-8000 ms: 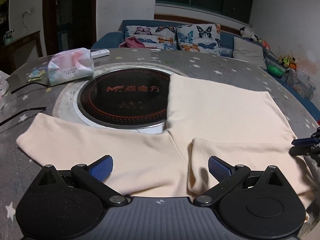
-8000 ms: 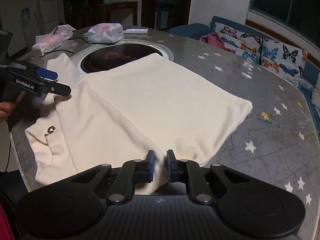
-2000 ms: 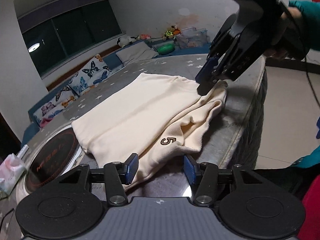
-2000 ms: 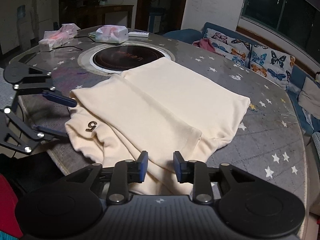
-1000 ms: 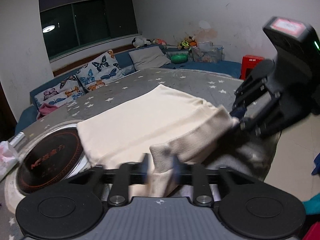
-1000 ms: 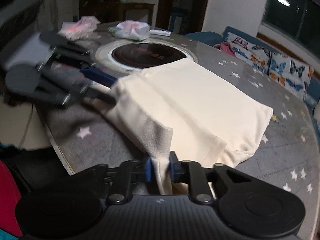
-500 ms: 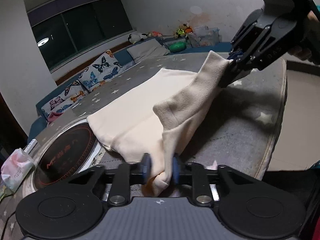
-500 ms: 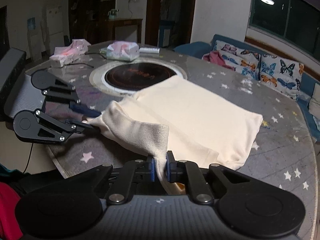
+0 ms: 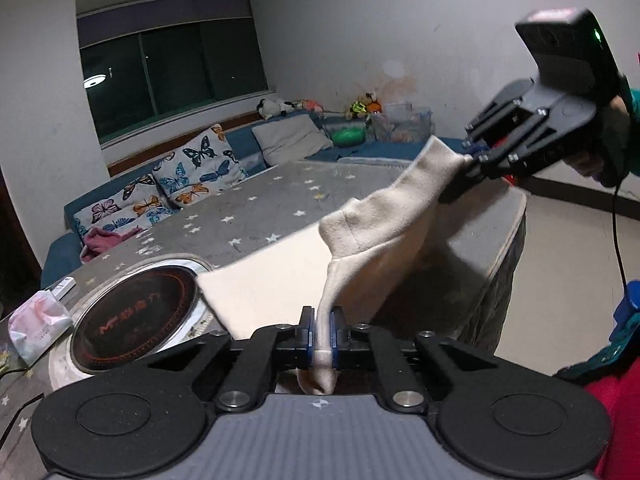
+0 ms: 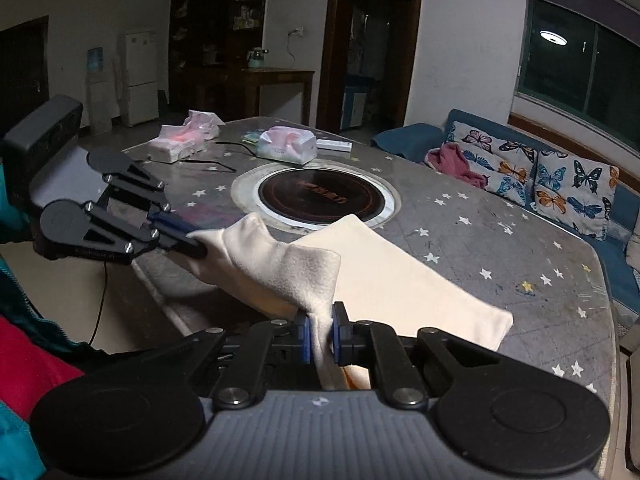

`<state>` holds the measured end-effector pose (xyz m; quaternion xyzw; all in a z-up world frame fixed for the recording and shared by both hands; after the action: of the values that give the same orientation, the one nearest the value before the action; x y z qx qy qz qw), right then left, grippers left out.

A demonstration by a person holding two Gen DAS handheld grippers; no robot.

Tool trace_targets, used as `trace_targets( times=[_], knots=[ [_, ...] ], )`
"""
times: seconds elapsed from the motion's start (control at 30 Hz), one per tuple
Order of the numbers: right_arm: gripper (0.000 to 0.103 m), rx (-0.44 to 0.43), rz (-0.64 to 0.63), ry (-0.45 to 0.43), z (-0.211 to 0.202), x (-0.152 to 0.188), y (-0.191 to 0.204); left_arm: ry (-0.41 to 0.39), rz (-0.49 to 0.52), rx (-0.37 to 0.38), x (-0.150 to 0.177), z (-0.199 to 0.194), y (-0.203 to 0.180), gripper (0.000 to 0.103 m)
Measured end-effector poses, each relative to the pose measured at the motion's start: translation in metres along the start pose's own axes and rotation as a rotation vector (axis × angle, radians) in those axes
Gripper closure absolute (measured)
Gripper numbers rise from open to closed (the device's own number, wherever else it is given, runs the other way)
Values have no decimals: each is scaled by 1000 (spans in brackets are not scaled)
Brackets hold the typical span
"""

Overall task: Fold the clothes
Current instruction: 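Fold the hem up over toward the collar with both grippers and release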

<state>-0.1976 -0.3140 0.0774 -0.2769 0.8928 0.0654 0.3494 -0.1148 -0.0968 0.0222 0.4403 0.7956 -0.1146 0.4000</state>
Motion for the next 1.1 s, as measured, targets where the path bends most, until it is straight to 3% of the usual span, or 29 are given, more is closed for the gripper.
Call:
trace_targets(
  times=[0.3,0.43,0.7,0.83,0.9,1.0,1.1],
  knots=[
    [94,48,63,0,26,-27,-46,-32,-20,-68,-45,35,35,97],
    [94,61,91,14,50,-43,-77,-5,-26,-104,-67,70,58,98],
    [94,81,219,94,118,-52,-138,120,-82,-168,-82,167,91,98],
    [86,122,308,132,152,-39,-160,187,-165,-170,-74,202,100,93],
    [80,152,357,126,159,-33,-170,189,-205,-179,-72,205,105,90],
    [77,178,418,108,155,-24,-181,170,-249,-215,-77,199,114,76],
    [77,222,441,71,141,-23,-187,145,-282,-235,-82,184,119,75]
  ],
)
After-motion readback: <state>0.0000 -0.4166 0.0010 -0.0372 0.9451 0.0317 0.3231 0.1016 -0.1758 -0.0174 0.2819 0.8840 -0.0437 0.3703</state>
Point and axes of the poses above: each gripper's, at about its wrist camera, not at the fingertips, and z roughly the way its jaws point, y to its left, x to its underside, the point moved 9 cm from there along z, roughly the way its jaws point, and after that the axes turned 12 degrees about y, right-handed, at the moved point
